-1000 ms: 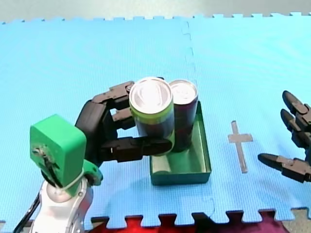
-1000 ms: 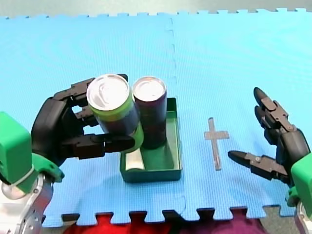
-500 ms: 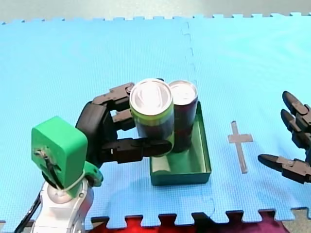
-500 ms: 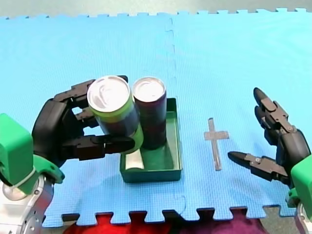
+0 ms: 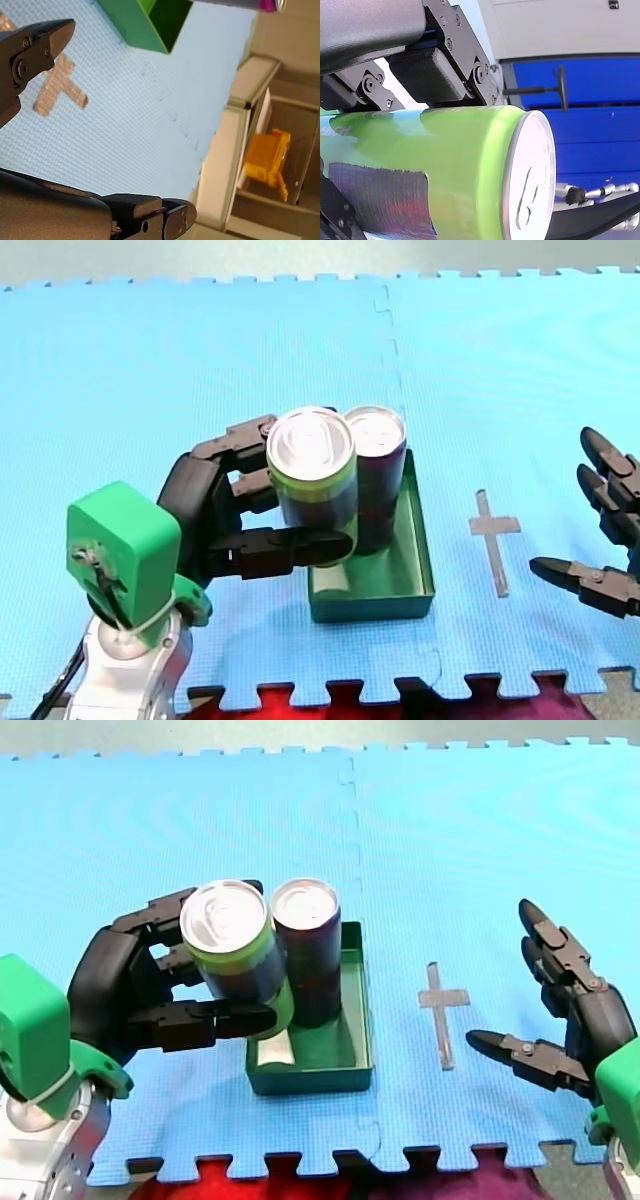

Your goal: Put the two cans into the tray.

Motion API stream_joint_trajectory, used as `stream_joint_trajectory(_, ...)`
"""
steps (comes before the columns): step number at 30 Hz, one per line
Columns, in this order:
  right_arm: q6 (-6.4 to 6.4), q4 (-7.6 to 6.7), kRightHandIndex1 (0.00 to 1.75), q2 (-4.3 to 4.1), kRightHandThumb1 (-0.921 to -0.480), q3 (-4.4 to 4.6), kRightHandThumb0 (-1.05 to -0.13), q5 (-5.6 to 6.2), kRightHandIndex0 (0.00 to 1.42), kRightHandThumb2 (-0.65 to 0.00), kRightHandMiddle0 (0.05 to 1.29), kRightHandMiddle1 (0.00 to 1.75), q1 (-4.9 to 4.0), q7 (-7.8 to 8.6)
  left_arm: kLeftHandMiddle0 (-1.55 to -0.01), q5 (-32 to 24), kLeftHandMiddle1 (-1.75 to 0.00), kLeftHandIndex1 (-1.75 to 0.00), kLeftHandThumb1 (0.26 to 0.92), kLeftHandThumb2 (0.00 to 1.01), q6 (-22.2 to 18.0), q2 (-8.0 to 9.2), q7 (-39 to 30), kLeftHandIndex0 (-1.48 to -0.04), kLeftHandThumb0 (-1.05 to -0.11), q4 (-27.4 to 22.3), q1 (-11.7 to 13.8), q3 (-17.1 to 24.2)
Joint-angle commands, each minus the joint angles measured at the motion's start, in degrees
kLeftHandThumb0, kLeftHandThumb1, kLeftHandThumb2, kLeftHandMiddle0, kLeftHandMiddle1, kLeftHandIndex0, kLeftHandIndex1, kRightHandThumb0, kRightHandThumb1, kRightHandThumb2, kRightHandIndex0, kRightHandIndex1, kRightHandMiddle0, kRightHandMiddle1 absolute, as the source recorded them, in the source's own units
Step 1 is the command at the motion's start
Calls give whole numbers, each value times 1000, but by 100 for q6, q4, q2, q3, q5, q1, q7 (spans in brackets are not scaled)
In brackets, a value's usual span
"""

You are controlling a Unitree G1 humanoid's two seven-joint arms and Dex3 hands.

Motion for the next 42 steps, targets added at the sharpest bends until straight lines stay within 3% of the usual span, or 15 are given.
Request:
stream_joint_trajectory(1,22,-14,1,-10,-682,-9,-739,7,208,0,244,0,-16,-21,-1412,-36,0,0,710,1,-96,12,-20,-1259,-417,48,-58,35)
stream_joint_trajectory(14,87,-127,1,13,-683,-8,-748,5,210,0,240,0,20,-60,-1413,147,-1,-1,712,1,-324,46,-46,-1259,-411,546,-110,-12)
stream_joint_trajectory(33,156,-241,2,41,-684,16,-747,-50,216,0,243,0,56,-131,-1417,351,-1,-2,711,0,-358,-20,-24,-1267,-405,780,-81,-205)
stream_joint_trajectory(42,255,-284,2,48,-681,43,-731,-87,220,0,244,0,61,-167,-1417,419,0,-1,711,0,-329,-20,45,-1269,-407,812,-118,-234)
